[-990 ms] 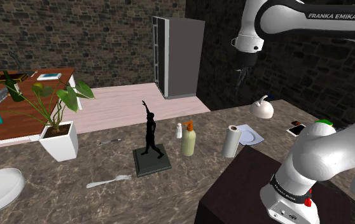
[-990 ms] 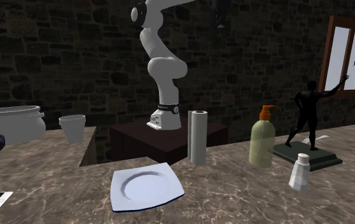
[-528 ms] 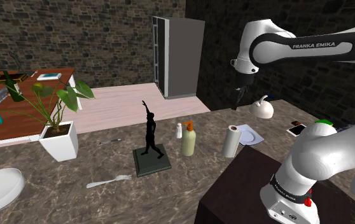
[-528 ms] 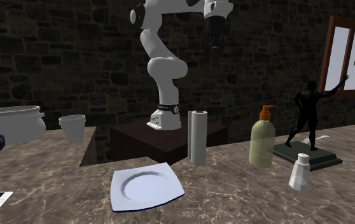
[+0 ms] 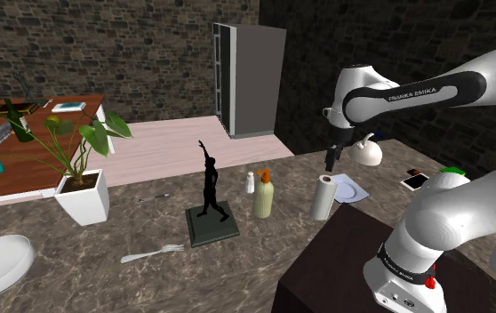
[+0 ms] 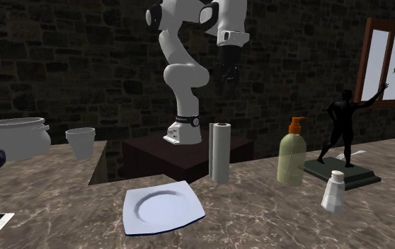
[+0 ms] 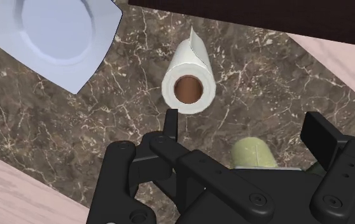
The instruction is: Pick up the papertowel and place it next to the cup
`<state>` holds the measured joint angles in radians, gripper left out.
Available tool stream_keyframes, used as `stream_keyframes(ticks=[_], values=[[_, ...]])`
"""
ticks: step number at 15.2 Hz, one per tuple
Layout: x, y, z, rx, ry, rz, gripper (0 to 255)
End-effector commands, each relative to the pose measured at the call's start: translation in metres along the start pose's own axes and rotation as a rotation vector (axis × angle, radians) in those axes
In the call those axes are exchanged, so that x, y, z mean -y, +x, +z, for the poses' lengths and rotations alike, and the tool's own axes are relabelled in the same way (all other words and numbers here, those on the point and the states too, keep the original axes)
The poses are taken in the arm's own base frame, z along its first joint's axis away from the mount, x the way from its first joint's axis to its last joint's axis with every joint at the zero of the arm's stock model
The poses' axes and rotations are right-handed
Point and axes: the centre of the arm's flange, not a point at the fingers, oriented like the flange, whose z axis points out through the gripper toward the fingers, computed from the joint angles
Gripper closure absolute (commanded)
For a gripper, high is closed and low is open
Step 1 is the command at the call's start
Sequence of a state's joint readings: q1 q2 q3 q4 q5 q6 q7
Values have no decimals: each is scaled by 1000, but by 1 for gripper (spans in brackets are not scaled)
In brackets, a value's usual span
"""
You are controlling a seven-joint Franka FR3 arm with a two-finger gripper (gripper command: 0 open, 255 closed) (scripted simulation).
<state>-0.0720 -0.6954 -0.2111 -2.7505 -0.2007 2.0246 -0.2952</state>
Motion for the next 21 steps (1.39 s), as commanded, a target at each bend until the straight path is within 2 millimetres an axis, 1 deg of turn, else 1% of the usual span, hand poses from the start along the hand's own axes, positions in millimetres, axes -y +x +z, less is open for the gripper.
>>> stream_keyframes(ticks=[1,5,6,13,14,21], values=[[-10,-4,23,1,-2,-10,0],[-32,-8,70,8,-6,-27,0],[-34,-9,76,9,-7,-29,0],[-35,-9,113,9,-7,-29,0],[-35,-9,116,9,-7,-29,0],[-35,-9,116,9,-7,-29,0]])
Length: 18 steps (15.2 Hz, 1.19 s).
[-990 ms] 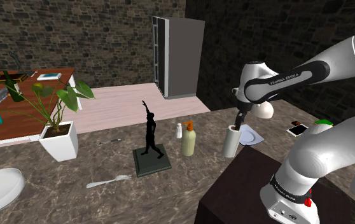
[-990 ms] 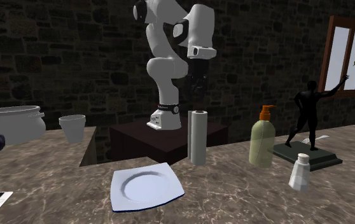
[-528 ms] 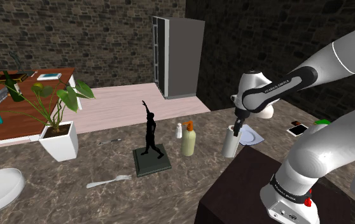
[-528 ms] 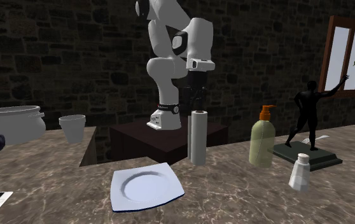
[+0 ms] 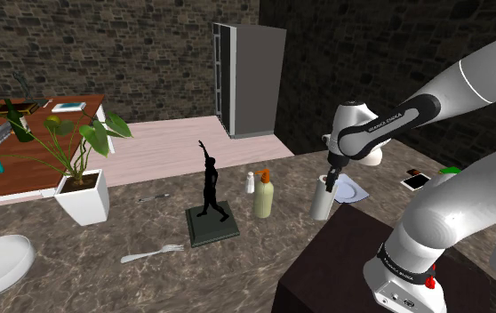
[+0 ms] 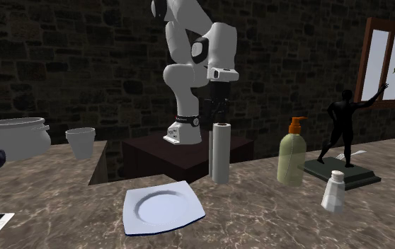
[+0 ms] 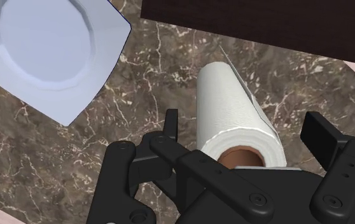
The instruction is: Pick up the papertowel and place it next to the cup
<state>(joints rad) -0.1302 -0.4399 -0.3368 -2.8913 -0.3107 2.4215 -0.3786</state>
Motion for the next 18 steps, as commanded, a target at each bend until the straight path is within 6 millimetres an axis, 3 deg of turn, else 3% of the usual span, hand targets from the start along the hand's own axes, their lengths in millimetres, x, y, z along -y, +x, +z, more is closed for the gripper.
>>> stream_keyframes(ticks=[1,10,18], values=[[0,0,0,0,0,0,255],[0,0,0,0,0,0,255],[-1,-2,-42,0,0,0,255]])
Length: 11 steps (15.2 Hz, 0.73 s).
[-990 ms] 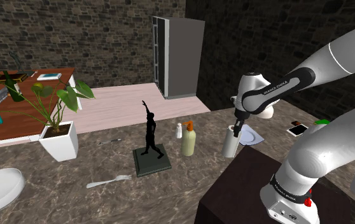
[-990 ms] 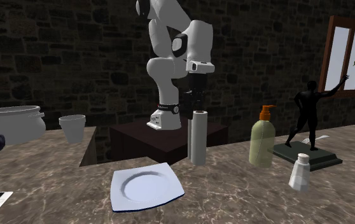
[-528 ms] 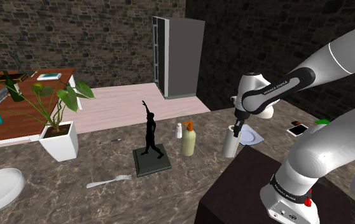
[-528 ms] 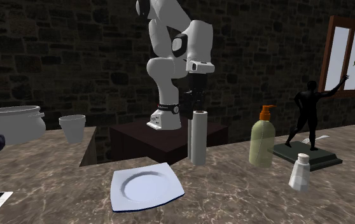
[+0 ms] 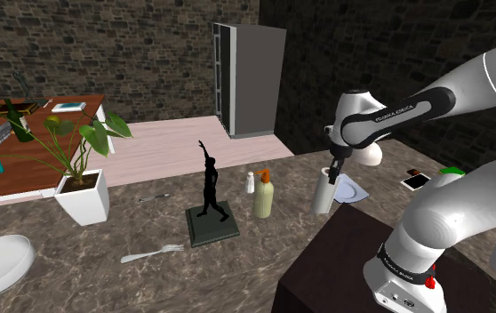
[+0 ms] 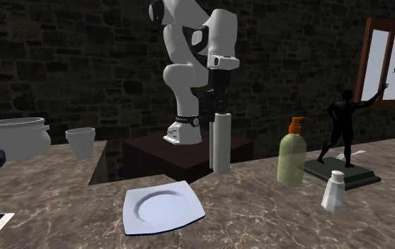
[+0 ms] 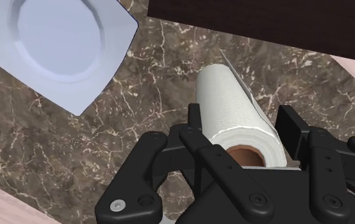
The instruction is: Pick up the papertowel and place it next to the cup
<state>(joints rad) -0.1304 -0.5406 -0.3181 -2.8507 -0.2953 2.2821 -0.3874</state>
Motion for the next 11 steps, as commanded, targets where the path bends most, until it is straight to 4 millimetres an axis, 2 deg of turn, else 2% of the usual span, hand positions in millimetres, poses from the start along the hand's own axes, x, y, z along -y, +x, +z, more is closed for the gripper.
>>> stream_keyframes(ticks=[1,11], values=[[1,-1,-10,1,0,0,255],[-1,-4,-63,1,0,0,255]])
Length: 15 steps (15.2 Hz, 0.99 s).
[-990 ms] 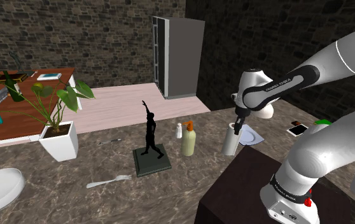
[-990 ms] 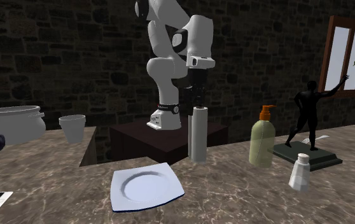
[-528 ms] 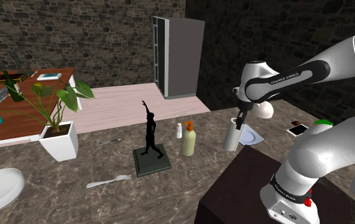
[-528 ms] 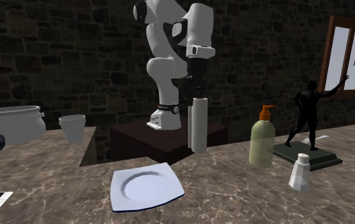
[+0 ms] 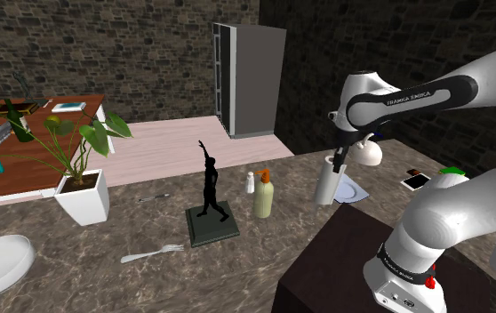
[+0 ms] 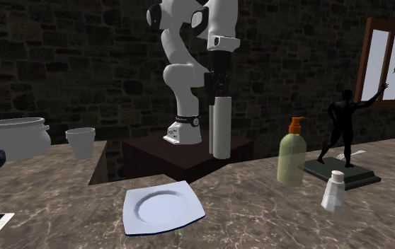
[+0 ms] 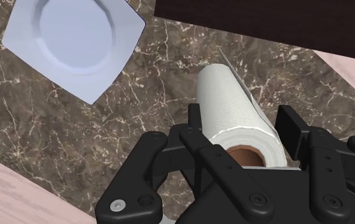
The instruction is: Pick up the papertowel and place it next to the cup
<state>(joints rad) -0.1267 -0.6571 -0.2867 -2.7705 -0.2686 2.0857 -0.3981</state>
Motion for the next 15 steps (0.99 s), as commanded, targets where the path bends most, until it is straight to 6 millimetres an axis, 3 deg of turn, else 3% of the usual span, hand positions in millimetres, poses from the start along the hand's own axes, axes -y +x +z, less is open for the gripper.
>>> stream_keyframes(ticks=[1,15], values=[[0,0,-11,1,0,0,255],[-3,-4,-85,1,0,0,255]])
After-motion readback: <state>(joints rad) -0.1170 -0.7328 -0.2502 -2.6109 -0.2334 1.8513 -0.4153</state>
